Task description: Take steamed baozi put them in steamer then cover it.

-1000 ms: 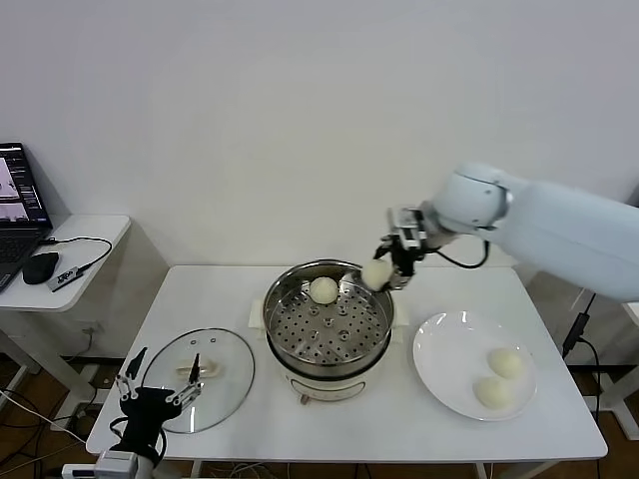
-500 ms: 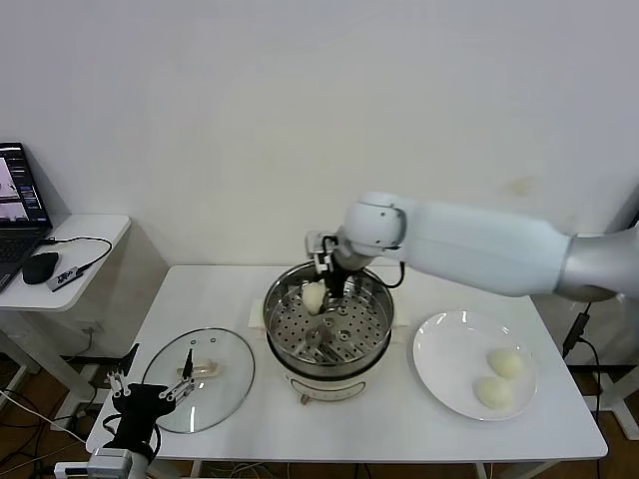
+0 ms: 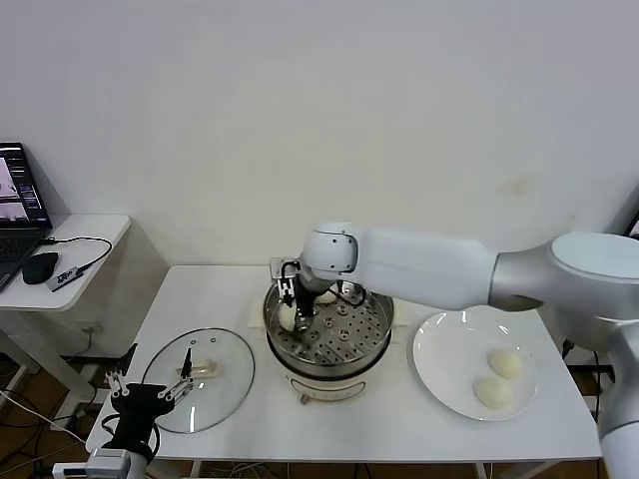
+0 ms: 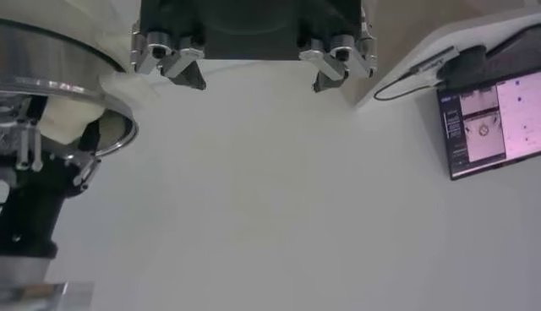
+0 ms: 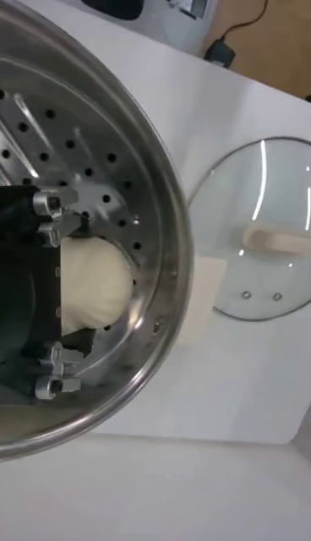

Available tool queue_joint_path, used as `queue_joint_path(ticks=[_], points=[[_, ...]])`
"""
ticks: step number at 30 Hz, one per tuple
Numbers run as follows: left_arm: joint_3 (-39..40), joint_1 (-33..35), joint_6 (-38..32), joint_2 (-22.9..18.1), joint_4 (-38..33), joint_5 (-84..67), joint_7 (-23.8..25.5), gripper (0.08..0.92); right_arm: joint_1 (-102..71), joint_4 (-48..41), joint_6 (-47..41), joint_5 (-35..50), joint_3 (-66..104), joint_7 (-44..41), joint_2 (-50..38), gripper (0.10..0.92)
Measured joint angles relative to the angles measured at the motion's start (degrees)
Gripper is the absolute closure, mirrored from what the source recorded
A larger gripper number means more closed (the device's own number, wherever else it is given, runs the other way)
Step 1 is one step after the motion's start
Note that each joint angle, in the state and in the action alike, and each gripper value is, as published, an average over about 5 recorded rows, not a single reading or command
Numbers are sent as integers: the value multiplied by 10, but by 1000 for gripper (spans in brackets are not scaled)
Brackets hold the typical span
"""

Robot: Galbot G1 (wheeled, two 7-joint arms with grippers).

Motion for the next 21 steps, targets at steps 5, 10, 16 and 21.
queue_joint_path(ticks=[5,10,16,21], points=[[0,-1,0,2,2,-1,0,177,-7,-11,0,-5,2,5,8,352],[0,-1,0,2,3,-1,0,177,-5,-12,0,-8,3,1,7,274],[0,3,0,2,0,-1,0,177,17,3,10,-15,6,-29,-10,205],[-1,6,0,3,-2,-1,0,177,53,30,28,-22,1,-65,-45,203]])
